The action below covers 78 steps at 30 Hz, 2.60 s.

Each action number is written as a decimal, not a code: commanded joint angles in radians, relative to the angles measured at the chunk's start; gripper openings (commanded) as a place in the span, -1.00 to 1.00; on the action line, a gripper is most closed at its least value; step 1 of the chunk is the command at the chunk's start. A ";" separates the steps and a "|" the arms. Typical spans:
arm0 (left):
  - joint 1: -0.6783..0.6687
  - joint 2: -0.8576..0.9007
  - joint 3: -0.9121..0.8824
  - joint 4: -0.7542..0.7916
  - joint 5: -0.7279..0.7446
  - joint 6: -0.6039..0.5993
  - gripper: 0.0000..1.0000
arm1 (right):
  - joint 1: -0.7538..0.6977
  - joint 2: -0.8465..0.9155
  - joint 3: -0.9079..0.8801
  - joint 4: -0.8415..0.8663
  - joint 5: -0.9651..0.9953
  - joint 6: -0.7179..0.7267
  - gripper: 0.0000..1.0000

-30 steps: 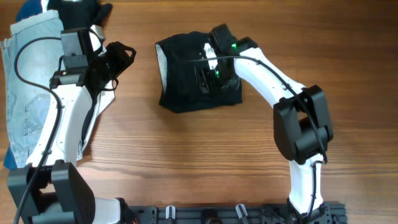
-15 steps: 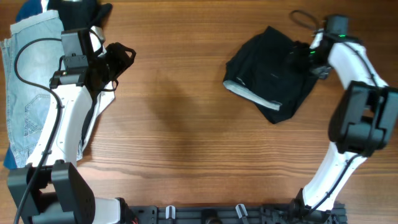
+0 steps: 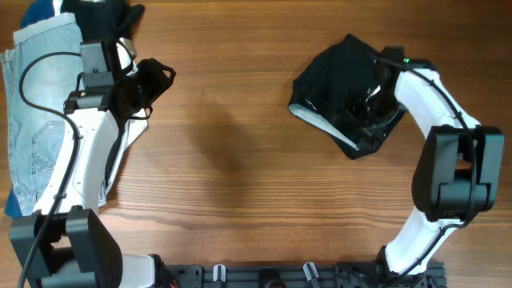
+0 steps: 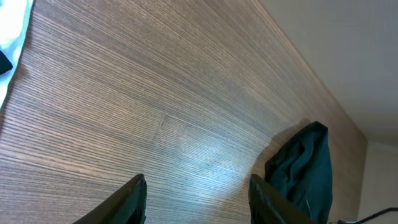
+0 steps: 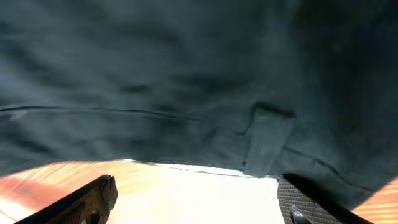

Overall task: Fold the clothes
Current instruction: 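Grasp the folded bundle with the right gripper and drag it to the upper right, then push the folded shorts into the upper-right corner with the right gripper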

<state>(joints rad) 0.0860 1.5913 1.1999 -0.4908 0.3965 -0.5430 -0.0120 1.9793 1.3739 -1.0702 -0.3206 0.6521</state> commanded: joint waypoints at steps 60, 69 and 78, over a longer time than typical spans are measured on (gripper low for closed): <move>-0.003 0.002 0.006 -0.016 -0.032 0.019 0.37 | -0.082 0.404 0.182 0.835 0.388 -0.911 0.83; -0.003 0.002 0.006 -0.016 -0.055 0.019 0.39 | -0.099 0.373 0.195 0.791 0.415 -0.942 0.88; -0.003 0.002 0.006 -0.016 -0.055 0.019 0.98 | -0.097 -0.219 0.270 0.625 0.185 -0.910 1.00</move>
<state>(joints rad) 0.0853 1.5913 1.1999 -0.5091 0.3481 -0.5350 -0.1085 1.9118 1.6112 -0.4202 -0.0559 -0.2531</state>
